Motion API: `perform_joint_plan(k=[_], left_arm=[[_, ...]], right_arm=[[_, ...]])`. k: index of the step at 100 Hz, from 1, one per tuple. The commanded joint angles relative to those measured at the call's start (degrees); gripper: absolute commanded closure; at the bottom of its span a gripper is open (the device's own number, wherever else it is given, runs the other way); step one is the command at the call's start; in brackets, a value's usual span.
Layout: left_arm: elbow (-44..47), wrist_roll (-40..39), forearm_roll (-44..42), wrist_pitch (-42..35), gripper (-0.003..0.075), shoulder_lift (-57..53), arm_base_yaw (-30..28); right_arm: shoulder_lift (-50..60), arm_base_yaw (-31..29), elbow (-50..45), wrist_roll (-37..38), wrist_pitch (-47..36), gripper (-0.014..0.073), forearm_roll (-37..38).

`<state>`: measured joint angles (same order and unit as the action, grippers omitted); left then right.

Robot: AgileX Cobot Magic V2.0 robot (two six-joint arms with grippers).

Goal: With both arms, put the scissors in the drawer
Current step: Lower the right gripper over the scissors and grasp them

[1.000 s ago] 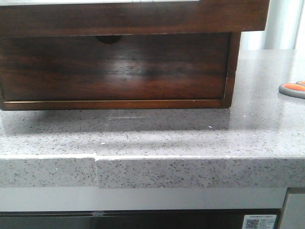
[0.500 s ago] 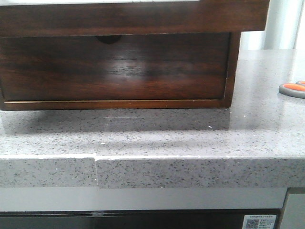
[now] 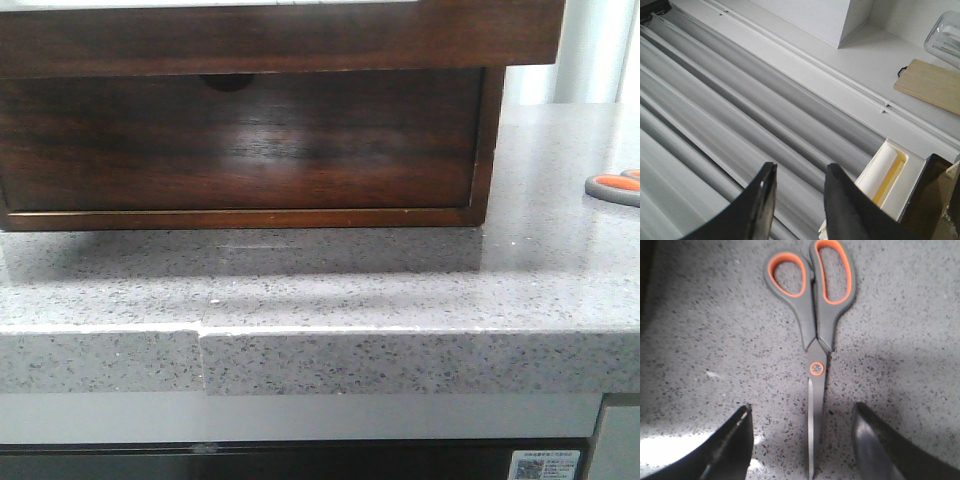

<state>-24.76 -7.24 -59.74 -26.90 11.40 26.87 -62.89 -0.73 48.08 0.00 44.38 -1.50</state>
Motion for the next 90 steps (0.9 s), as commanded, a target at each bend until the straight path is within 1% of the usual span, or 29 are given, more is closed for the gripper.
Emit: perform_joint_plan(k=[1,15,38,47,65,82,90], left_arm=[[-1.55,-3.86,2.58,-0.68,0.0495,0.64,0.47],[-1.55,-4.60,2.49,-0.68,0.0495,0.64,0.47],[-1.55,-4.60,2.06,-0.46,0.0495,0.64,0.47],[-1.55,-4.60,2.06,-0.36,0.0495,0.64,0.47],[-1.55,-4.60,2.06,-0.36,0.0495,0.64,0.47],[-1.55,-4.60,2.06,0.23,0.0495,0.64,0.47],[-1.55,-4.60,2.06,0.59,0.0495,0.64,0.47]], right_arm=[[-2.67,0.13,5.13,0.00,0.79,0.0214,0.79],[-8.78,0.13,10.75,0.37,4.21,0.0214,1.09],[-18.00,0.13,18.53,2.08,11.57,0.0214,4.24],[-20.85,0.13,20.12,2.08,13.43,0.0214,4.24],[-24.95,0.13,22.43,2.08,14.06,0.0216,4.24],[-26.37,0.13,22.55,2.08,14.98,0.0249,4.24],[-26.61,0.13,22.55,2.08,14.87,0.0251,4.24]])
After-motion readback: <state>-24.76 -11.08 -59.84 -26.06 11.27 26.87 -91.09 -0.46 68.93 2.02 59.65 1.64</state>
